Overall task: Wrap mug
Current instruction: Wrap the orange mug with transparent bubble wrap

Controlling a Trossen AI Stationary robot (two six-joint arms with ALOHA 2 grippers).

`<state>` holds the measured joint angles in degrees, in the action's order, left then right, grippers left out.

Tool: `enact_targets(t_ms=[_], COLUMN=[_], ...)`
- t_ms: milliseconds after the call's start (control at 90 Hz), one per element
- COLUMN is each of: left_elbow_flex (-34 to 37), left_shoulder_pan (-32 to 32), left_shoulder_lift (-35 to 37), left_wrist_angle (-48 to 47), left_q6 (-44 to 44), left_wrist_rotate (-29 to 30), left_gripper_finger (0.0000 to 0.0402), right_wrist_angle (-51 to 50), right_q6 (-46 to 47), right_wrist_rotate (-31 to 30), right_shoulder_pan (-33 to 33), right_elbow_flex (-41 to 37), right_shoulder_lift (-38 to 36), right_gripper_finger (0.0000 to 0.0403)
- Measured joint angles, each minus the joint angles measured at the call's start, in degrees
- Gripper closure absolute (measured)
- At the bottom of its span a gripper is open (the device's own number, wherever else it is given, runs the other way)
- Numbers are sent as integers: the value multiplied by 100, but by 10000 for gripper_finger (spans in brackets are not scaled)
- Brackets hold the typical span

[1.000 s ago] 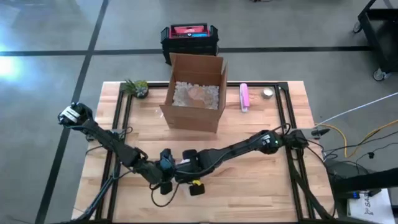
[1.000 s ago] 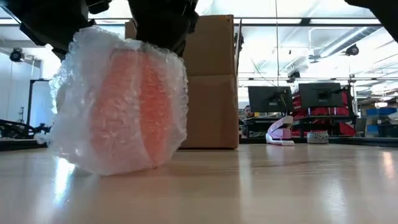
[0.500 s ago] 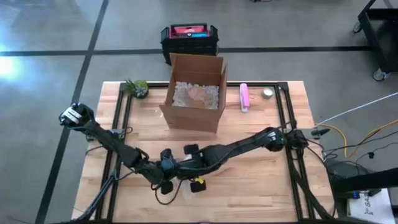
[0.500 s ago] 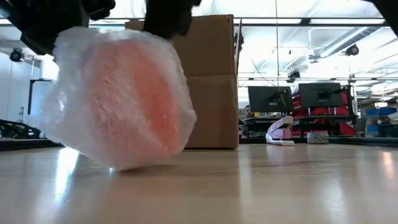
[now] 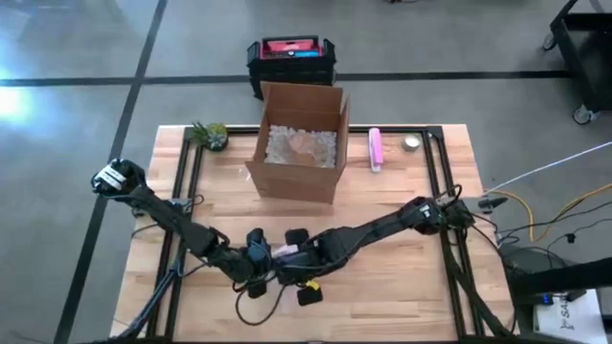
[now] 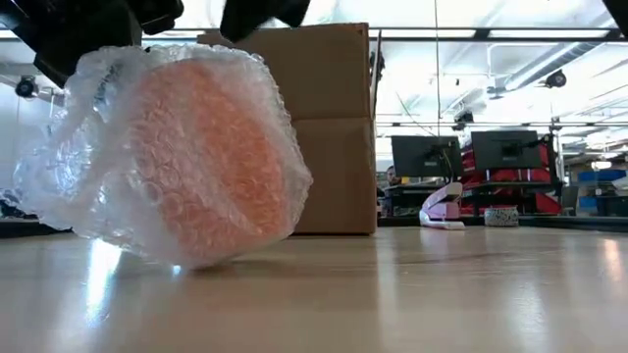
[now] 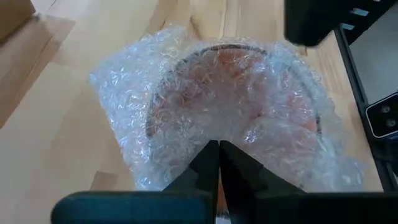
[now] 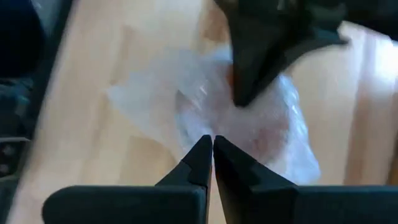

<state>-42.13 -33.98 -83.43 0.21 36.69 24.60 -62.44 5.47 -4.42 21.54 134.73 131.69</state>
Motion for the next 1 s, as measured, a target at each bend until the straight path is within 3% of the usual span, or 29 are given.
enact_targets(t_ms=[744, 1000], left_elbow_flex=[-19, -17], left_shoulder_pan=[-9, -7], left_shoulder_lift=[332, 150], left_wrist_angle=[165, 195], left_q6=[154, 177], left_wrist_rotate=[-291, -247], left_gripper_finger=[402, 402], right_wrist_angle=[-242, -414], right_q6=[-12, -94], right_wrist_rotate=[-160, -156], right_shoulder_pan=[-126, -160], right_elbow_flex=[-67, -26], right_shoulder_lift=[781, 567], right_gripper_finger=[401, 401])
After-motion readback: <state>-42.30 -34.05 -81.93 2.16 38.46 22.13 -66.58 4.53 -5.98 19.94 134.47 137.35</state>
